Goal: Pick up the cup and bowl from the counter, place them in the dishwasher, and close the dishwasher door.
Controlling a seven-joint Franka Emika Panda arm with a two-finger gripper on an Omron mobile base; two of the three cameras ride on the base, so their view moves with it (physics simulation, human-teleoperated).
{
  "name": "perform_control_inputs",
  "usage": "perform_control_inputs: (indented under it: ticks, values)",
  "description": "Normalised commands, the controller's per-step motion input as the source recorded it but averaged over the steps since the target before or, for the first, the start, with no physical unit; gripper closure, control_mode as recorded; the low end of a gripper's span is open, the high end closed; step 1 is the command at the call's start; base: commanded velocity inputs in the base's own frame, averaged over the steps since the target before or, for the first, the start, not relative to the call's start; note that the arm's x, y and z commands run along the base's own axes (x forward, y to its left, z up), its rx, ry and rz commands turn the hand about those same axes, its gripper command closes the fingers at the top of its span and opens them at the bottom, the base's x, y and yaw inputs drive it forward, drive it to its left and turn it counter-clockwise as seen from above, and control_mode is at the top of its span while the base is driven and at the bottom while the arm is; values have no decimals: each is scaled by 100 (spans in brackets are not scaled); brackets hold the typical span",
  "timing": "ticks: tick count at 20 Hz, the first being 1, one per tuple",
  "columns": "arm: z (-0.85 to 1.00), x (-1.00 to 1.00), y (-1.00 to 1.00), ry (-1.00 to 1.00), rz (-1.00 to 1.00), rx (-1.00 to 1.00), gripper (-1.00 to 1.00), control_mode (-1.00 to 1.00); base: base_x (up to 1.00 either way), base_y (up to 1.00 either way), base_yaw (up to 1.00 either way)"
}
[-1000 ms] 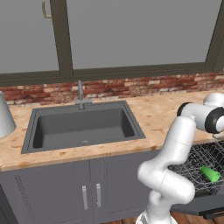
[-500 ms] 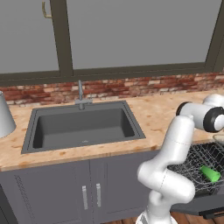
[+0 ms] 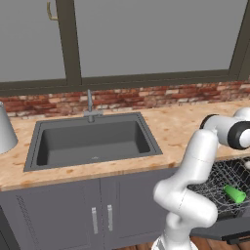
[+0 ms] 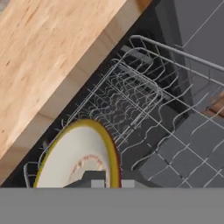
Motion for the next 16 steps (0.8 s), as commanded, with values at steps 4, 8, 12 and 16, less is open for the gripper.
perform_control_inputs:
  ticks: [4,8,12,16]
  values:
    - [-38,-5,0,-2,0,0,100,-100,0,0,0]
    - [-47,0,0,0,0,0,100,-100,0,0,0]
    - [-36,0,-1,0,0,0,100,-100,0,0,0]
    - [-32,14,-3,0,0,0,100,-100,0,0,0]
